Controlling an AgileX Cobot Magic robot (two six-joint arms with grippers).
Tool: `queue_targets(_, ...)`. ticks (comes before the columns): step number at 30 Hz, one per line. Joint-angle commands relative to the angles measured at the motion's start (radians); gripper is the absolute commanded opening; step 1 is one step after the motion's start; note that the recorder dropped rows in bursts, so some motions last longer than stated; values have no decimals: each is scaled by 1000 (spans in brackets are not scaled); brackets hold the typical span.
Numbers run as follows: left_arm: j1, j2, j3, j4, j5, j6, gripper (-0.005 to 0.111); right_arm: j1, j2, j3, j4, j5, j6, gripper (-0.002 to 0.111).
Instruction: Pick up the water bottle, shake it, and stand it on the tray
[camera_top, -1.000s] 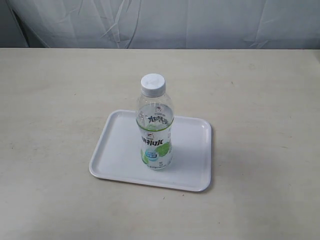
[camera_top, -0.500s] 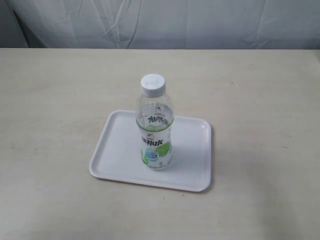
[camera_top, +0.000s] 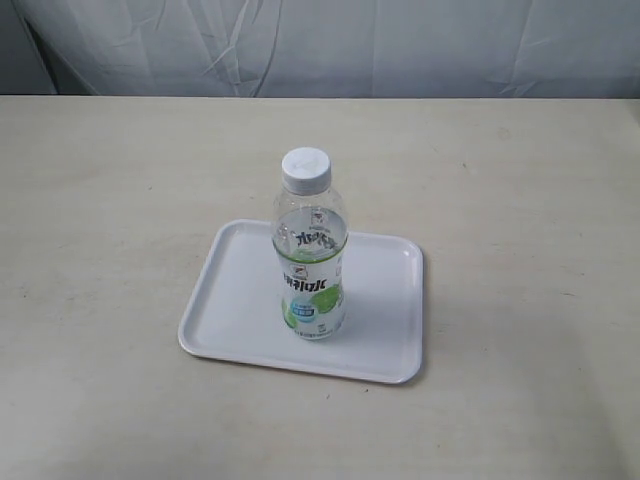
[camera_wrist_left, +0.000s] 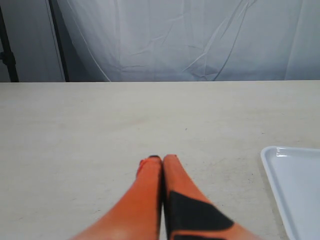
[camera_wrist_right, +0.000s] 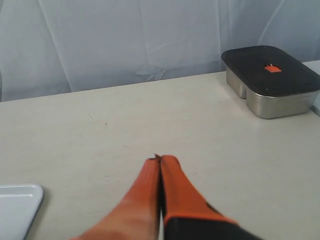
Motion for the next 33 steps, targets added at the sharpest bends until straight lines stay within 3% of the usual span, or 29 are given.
queue_targets(1,1,-4,3,0,-1,0,0,-11,-48,41,-8,-18,4,-1)
queue_targets(19,1,-4,3,0,-1,0,0,-11,-67,198,-7,-85,4,-1)
queue_targets(33,1,-4,3,0,-1,0,0,-11,-67,198,-2,-91,4,-1)
